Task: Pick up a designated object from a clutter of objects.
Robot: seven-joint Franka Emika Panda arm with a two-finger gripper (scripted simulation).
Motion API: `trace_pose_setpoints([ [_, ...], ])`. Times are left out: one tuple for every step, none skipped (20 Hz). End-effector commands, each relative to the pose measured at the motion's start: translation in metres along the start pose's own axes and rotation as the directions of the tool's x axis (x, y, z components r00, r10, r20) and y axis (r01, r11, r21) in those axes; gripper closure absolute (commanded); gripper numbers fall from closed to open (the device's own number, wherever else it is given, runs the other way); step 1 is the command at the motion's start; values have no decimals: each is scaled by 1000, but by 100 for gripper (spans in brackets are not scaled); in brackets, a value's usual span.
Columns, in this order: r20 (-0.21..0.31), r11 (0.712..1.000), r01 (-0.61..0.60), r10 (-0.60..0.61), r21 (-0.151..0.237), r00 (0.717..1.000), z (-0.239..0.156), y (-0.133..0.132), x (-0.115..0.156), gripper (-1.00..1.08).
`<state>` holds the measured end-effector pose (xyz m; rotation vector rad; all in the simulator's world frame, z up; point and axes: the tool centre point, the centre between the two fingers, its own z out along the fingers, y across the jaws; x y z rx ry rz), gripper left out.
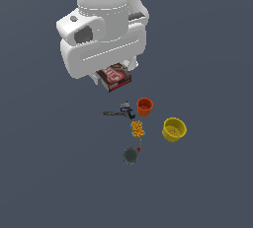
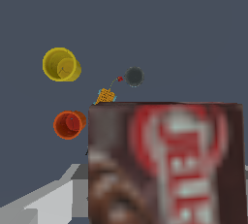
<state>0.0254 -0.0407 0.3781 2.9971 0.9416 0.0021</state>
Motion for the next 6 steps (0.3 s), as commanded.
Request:
trace_pose_setpoints([
  [1, 1000, -1, 1, 1, 1000, -8, -1, 2, 108],
  [1, 1000, -1, 1, 1, 1000, -11, -1, 2, 108],
  [1, 1000, -1, 1, 1, 1000, -12, -1, 3, 108],
  [1, 1000, -1, 1, 1, 1000, -13, -1, 3, 108],
  [1, 1000, -1, 1, 1, 1000, -14, -1, 3, 108],
  [1, 1000, -1, 1, 1, 1000, -14, -1, 3, 108],
])
